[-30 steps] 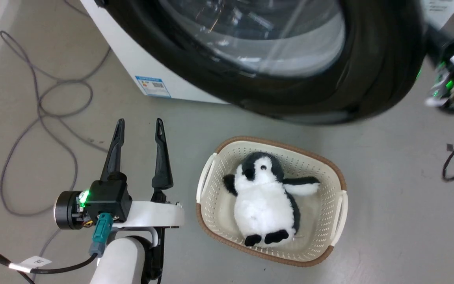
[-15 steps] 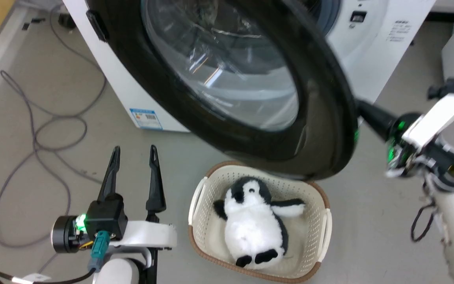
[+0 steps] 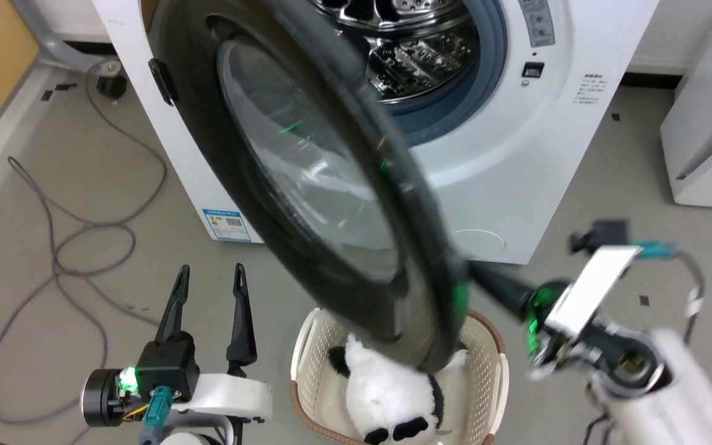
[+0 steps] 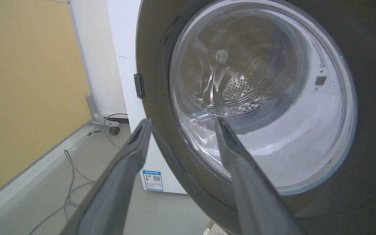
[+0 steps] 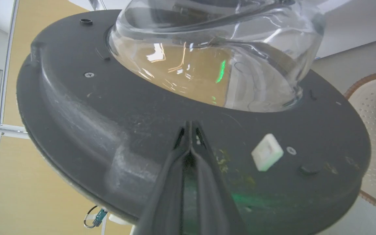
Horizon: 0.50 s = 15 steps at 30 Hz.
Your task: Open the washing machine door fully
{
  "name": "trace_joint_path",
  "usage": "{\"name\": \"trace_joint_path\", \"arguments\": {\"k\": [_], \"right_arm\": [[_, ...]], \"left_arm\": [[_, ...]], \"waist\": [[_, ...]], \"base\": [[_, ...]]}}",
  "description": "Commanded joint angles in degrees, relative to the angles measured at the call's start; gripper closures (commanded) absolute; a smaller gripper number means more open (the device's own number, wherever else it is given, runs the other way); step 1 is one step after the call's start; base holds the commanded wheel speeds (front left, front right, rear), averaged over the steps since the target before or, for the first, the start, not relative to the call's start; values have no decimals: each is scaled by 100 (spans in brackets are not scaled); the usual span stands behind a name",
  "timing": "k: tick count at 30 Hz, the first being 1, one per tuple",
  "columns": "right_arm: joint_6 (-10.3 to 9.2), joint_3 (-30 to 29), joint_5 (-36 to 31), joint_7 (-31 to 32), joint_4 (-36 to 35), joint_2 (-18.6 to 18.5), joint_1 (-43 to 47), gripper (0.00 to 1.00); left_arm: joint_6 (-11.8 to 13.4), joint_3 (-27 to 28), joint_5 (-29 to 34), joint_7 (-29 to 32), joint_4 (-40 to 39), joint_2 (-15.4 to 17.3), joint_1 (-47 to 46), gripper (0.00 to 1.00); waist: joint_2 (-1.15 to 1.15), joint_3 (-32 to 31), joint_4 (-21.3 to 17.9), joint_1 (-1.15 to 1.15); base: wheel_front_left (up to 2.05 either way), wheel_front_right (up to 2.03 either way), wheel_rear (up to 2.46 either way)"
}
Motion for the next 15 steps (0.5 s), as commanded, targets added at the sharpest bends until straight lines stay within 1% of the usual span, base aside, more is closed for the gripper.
{"name": "trace_joint_path", "arguments": {"k": [1,9,15], "right_arm": [[6,104,-56,46,-100,83,215,100],[6,515,-142,60,-704,271,819,100],[6,691,-147,-18,-1018,340,1177,100]], "left_arm": [[-10,12,40,-29,15,4,66,0],[-40,56,30,-29,71,4,164,0],[-49,58,15,-29,107,4,258,0]], "waist": [[0,-36,-5,1],[0,-177,-22,1],[0,-302,-53,1]], "base": [[0,0,0],[0,0,0],[0,0,0]]}}
